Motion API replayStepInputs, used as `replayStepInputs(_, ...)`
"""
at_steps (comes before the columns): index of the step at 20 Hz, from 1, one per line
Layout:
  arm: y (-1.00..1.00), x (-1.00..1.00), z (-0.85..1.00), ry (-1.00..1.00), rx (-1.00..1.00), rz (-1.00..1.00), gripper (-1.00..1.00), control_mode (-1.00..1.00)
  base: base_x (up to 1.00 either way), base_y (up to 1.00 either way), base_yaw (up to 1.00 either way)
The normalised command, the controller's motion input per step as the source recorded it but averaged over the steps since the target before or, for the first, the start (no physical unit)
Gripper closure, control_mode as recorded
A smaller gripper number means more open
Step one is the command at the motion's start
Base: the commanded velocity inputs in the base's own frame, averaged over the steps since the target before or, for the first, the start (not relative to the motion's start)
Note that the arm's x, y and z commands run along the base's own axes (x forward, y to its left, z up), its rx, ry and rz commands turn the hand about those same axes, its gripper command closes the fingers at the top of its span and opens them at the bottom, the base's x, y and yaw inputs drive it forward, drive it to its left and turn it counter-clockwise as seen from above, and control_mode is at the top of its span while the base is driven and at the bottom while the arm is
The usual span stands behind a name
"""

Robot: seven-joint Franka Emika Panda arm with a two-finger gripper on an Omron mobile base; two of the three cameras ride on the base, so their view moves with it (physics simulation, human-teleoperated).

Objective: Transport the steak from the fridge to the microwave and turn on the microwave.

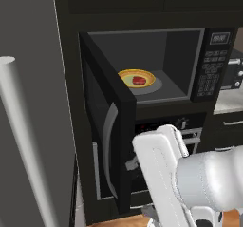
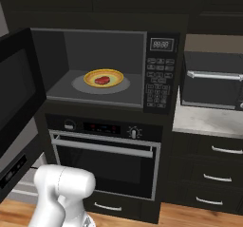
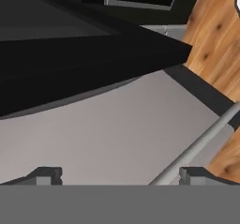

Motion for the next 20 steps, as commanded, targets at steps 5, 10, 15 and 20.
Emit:
replayStepInputs(5, 0.14, 0.08, 0.0, 0.0, -0.05, -0.06, -1.0, -1.0, 0.0, 0.0, 0.0)
replayStepInputs(10, 0.17, 0.12, 0.0, 0.0, -0.11, -0.02, -1.0, -1.0, 0.0, 0.0, 0.0)
replayStepInputs(15, 0.13, 0.22, -0.12, 0.0, -0.2, -0.04, -1.0, -1.0, 0.0, 0.0, 0.0)
replayStepInputs(20, 0.03, 0.25, -0.15, 0.0, -0.23, -0.06, -1.0, -1.0, 0.0, 0.0, 0.0)
